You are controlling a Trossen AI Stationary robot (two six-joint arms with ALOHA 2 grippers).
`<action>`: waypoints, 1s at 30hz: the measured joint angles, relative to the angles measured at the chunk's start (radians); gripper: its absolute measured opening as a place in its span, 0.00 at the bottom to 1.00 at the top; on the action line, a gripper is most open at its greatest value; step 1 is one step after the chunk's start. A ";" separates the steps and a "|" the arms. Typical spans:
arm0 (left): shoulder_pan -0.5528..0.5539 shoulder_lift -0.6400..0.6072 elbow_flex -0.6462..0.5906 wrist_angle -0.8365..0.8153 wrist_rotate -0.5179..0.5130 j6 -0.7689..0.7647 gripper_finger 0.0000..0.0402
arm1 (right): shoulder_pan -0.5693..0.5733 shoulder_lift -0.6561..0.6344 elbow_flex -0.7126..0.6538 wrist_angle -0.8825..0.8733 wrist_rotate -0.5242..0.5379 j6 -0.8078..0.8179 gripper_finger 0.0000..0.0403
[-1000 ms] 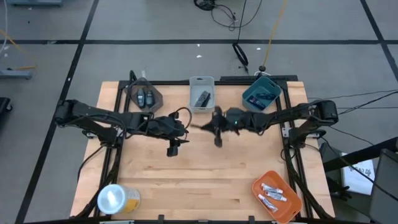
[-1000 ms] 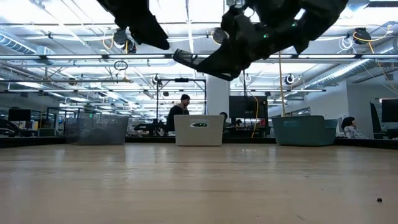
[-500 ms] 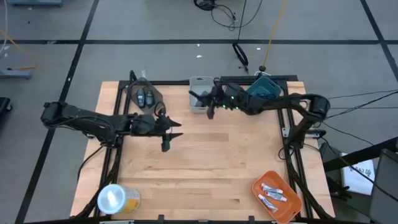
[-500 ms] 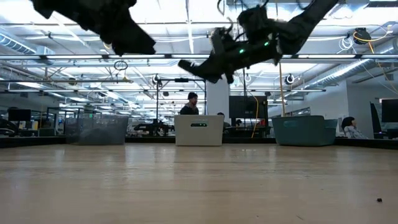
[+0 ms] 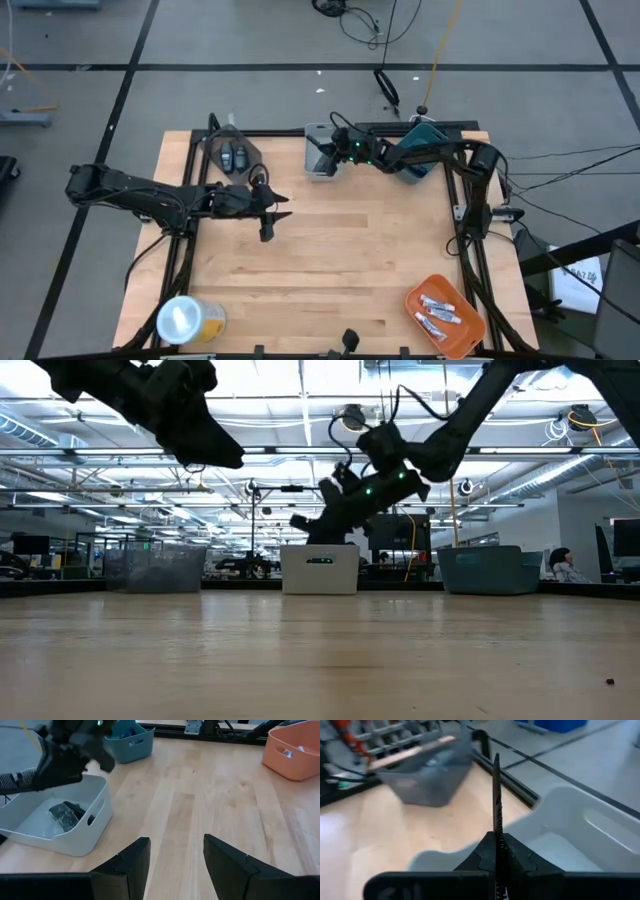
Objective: Pick & Place Travel size toiletries
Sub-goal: Put the black comb into the gray bin, then return to Home Position
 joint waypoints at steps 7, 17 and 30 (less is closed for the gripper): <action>0.005 0.000 -0.001 -0.001 0.002 0.000 0.46 | -0.017 0.044 -0.001 -0.004 0.021 0.027 0.05; 0.006 0.000 -0.001 -0.009 0.003 0.000 0.46 | -0.020 0.043 -0.001 0.001 0.020 0.027 0.18; 0.006 0.000 -0.001 -0.027 0.003 -0.003 0.46 | -0.029 0.043 -0.001 0.014 0.061 0.054 0.56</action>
